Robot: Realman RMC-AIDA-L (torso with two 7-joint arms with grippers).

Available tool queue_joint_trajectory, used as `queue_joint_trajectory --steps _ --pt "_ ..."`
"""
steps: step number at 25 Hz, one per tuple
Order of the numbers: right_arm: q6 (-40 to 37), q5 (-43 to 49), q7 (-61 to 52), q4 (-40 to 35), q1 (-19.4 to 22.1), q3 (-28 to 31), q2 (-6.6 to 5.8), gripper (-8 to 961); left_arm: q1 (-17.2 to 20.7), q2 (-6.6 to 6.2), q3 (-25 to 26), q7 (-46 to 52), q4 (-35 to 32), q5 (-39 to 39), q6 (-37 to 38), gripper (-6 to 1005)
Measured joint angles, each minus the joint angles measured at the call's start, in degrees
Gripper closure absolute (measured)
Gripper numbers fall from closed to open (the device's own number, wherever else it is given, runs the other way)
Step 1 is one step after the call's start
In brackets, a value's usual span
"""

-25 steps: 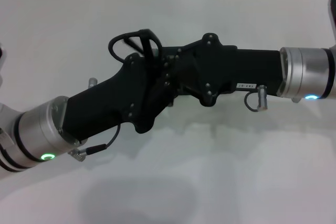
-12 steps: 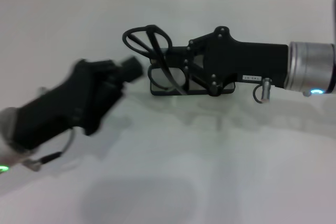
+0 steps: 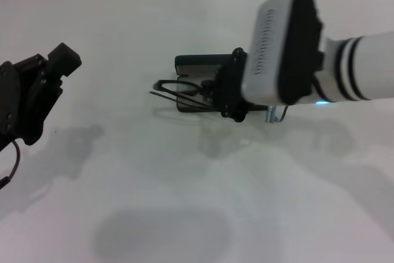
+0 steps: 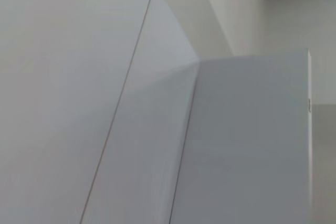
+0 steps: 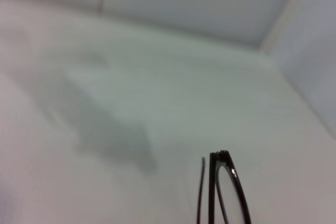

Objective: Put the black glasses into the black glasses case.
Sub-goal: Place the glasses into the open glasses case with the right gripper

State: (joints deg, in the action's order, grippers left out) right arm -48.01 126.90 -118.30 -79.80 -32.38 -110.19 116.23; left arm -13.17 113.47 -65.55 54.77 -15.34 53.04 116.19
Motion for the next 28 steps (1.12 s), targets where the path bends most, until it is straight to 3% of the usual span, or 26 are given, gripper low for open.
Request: queue_joint_trajectory --steps 4,8,28 --pt "-1.65 13.73 -13.71 0.35 -4.17 -2.96 0.00 884 0.01 0.28 0.30 -0.10 0.09 -0.01 -0.01 973" --pt "-2.10 20.46 -19.74 1.88 -6.06 -4.44 -0.02 883 -0.25 0.32 0.33 -0.09 0.37 -0.05 -0.11 972" --pt "6.94 27.05 -20.29 8.02 -8.72 -11.03 -0.04 875 0.39 1.02 0.34 -0.33 0.60 0.24 -0.30 973"
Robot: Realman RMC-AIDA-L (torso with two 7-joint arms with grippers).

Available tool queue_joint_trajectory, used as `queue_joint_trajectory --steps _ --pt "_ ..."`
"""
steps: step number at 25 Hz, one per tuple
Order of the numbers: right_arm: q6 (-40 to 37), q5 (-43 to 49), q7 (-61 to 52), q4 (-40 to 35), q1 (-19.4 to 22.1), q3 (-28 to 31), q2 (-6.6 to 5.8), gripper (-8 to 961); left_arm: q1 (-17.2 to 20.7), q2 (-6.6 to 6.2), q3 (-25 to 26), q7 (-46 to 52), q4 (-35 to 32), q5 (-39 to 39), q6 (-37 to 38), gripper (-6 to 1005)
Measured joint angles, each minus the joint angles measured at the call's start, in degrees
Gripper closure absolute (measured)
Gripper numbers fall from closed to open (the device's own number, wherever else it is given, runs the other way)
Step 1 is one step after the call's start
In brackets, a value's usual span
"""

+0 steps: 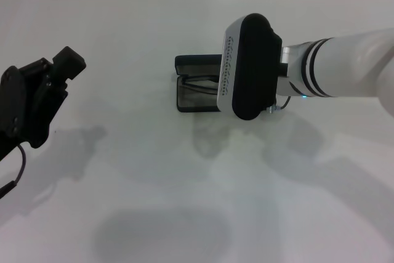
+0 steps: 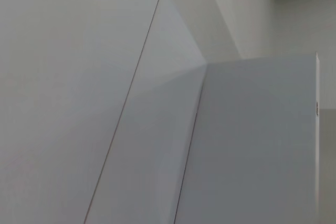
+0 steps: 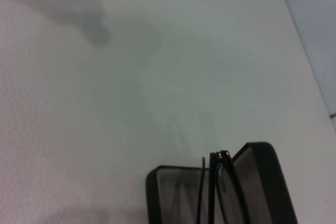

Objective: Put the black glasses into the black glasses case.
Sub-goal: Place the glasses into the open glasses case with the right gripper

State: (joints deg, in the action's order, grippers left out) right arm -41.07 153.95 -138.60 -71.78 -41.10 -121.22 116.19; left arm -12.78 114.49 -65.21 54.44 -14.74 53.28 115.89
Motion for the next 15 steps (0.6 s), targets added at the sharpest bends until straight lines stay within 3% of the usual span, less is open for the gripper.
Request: queue_joint_trajectory --steps 15 --pt "3.16 2.20 -0.28 2.06 -0.12 -1.43 0.00 869 0.04 0.09 0.00 -0.03 0.13 0.24 -0.15 971"
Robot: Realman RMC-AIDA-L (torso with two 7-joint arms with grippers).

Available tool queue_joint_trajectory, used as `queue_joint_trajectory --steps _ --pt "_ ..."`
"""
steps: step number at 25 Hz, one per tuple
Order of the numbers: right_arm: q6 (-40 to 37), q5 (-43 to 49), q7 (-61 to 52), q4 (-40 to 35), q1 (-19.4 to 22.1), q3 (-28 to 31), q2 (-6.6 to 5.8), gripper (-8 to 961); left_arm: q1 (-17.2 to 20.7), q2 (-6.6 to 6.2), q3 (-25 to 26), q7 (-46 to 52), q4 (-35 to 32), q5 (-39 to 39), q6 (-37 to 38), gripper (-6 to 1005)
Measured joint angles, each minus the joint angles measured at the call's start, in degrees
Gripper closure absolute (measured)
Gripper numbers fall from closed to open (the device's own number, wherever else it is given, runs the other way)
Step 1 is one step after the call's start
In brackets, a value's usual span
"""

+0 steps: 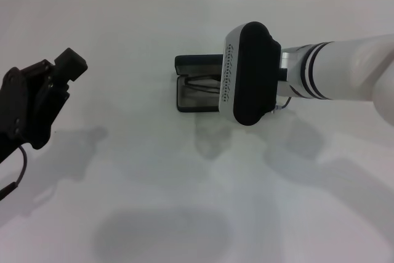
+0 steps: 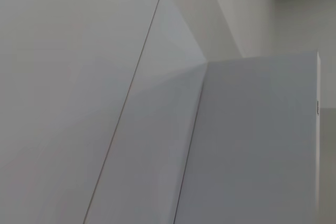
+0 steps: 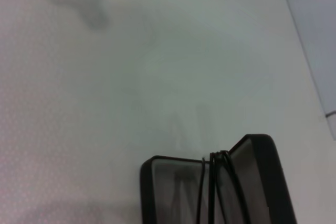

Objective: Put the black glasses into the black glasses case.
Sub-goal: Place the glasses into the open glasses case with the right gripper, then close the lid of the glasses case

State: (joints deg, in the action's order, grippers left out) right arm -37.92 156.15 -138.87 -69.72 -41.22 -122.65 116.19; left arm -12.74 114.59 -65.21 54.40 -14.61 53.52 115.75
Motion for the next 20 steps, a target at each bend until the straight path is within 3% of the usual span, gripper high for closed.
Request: queue_joint_trajectory --steps 20 --pt "0.88 0.21 -0.04 0.47 0.61 0.58 0.00 862 -0.10 0.06 -0.06 -0.09 0.11 0.09 -0.09 968"
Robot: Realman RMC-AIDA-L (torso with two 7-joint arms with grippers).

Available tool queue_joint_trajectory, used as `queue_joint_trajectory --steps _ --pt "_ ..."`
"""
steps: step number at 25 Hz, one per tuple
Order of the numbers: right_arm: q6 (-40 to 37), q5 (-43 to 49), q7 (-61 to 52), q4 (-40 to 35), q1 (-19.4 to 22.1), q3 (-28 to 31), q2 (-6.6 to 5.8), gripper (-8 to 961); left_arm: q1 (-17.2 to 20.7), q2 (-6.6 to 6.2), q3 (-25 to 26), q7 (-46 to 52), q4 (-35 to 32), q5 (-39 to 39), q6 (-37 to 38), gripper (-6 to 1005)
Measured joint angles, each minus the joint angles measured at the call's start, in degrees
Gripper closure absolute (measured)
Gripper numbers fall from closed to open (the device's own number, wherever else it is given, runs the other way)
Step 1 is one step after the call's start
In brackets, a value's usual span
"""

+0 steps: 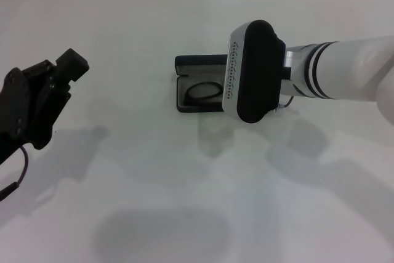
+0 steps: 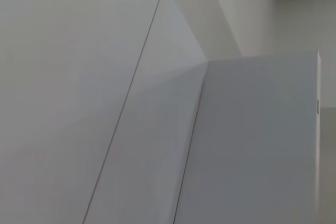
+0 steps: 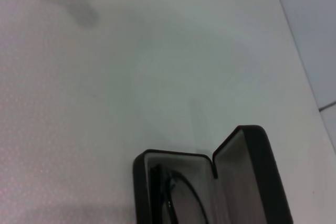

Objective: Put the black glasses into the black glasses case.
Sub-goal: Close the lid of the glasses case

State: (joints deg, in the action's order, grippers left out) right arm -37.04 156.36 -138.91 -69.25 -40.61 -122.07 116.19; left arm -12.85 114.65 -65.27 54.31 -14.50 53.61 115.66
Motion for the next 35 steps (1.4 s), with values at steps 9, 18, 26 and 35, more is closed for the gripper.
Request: queue_joint_trajectory --steps 9,18,26,35 --pt "-0.12 -1.19 -0.10 -3.09 3.00 0.01 0.00 829 0.10 0.05 -0.06 0.00 -0.01 0.00 0.00 967" --pt "0.70 -13.77 0.75 -16.53 15.37 5.19 -0.46 830 -3.95 -1.63 2.44 1.45 -1.81 -0.35 -0.08 966" --pt "-16.35 -56.46 27.77 -19.94 25.51 23.92 -0.57 829 -10.57 -4.60 4.81 12.87 -12.20 3.88 -10.78 953" --pt "-52.98 -77.19 49.82 0.46 31.90 50.74 -0.60 830 -23.99 -4.73 5.16 28.82 -20.48 24.51 -29.29 904"
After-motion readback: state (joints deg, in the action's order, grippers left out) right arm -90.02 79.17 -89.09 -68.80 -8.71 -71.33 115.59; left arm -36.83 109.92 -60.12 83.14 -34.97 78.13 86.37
